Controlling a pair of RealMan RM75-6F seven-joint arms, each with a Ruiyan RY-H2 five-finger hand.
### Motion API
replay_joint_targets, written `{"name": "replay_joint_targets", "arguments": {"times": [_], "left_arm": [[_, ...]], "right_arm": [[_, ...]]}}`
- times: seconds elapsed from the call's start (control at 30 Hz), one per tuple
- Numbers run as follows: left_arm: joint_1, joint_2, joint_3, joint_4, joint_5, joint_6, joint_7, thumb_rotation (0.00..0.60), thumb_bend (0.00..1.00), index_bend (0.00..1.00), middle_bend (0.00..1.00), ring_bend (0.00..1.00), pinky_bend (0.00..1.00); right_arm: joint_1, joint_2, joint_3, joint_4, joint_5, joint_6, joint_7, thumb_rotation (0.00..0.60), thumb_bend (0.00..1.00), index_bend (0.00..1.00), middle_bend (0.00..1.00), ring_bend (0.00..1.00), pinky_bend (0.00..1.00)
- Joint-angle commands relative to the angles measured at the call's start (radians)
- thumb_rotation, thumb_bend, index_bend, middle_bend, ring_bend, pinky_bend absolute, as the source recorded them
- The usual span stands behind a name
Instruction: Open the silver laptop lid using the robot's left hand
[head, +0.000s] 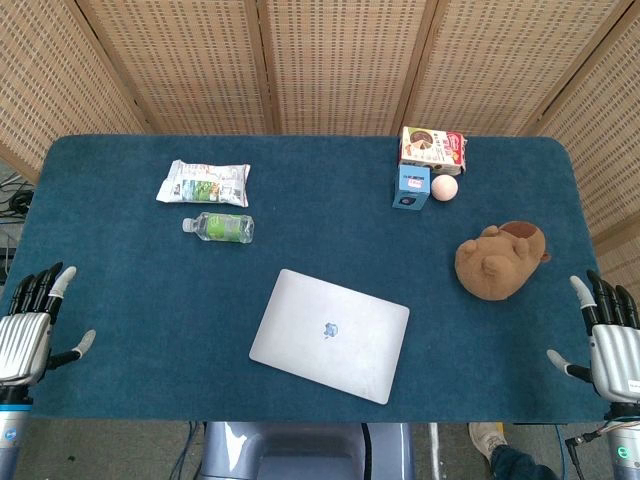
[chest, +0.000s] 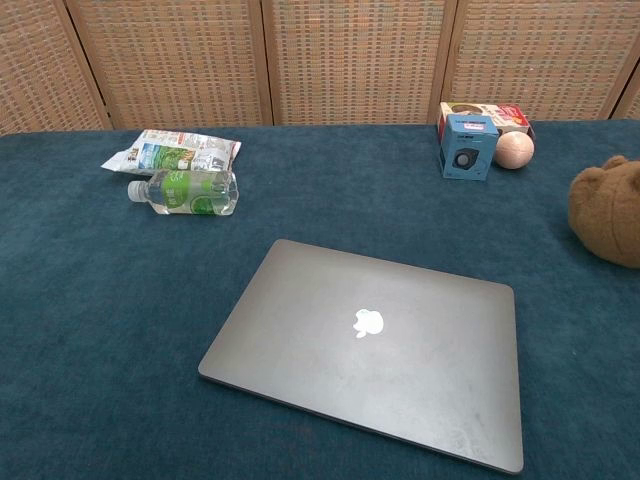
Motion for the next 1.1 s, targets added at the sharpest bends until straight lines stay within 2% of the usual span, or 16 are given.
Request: {"name": "replay_joint_targets", "arguments": {"times": [0.03,0.73,0.83,1.0,1.1], "left_arm": [[0.0,0.0,0.0,-0.002,-0.002,-0.001,-0.001,0.538,0.3,0.0,0.0,0.0,0.0],[-0.051,0.022,-0.003,-0.008,0.012,-0.076,-0.002,0.538,0.29,0.0,0.0,0.0,0.0],[-0.072,0.034,-0.005,-0.013,0.015,-0.106,0.003,0.539,0.26,0.0,0.0,0.0,0.0],[-0.126,0.061,-0.005,-0.024,0.016,-0.192,0.003,0.542,0.14,0.0,0.0,0.0,0.0],[-0.165,0.078,-0.007,-0.037,0.02,-0.253,-0.007,0.541,0.12,0.0,0.0,0.0,0.0]], "right_arm": [[0.002,-0.002,0.002,0.003,0.005,-0.004,0.002,0.6,0.03,0.0,0.0,0.0,0.0],[-0.01,0.0,-0.003,0.005,0.004,0.009,0.007,0.6,0.03,0.0,0.0,0.0,0.0],[-0.011,0.002,-0.004,0.001,0.002,0.011,0.005,0.6,0.03,0.0,0.0,0.0,0.0],[-0.012,0.004,-0.005,-0.002,0.002,0.011,0.002,0.6,0.03,0.0,0.0,0.0,0.0],[-0.013,0.005,-0.006,-0.005,0.003,0.01,0.001,0.6,0.03,0.0,0.0,0.0,0.0]]}}
